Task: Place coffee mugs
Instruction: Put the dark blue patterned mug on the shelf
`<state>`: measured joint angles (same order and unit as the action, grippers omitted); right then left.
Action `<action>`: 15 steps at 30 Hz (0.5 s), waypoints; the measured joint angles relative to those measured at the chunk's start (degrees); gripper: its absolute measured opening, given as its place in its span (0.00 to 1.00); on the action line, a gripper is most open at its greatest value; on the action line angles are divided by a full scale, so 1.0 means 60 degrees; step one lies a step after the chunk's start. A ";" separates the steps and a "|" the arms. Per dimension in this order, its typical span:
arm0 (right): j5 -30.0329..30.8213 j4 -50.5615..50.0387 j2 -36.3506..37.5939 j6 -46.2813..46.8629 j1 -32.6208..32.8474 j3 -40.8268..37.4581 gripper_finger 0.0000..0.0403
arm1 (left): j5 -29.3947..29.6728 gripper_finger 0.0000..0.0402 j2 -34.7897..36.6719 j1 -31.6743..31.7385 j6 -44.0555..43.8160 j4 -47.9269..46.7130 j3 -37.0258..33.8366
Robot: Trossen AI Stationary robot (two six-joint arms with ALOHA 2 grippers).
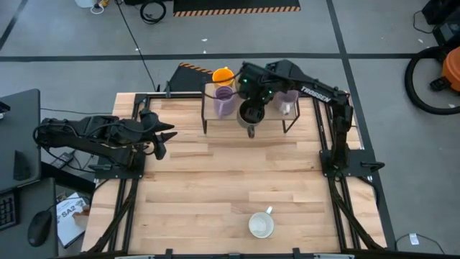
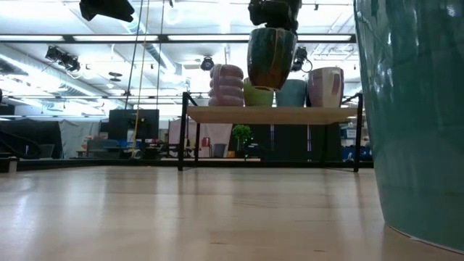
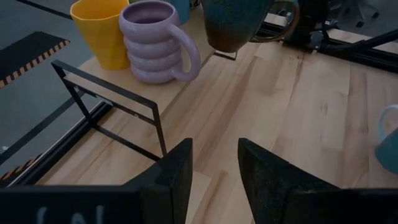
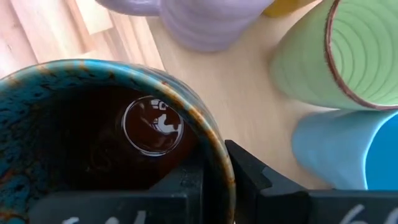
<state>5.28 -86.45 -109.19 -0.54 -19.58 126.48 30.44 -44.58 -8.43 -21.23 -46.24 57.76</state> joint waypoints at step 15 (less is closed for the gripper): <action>-0.0226 0.0254 -0.0060 -0.1322 -0.0966 0.0291 0.12 | 0.0378 0.33 -0.0004 0.0000 -0.0007 0.0007 0.0000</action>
<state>3.92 -84.93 -109.55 -8.47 -25.38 128.22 32.70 -44.60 -8.43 -21.28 -46.19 57.76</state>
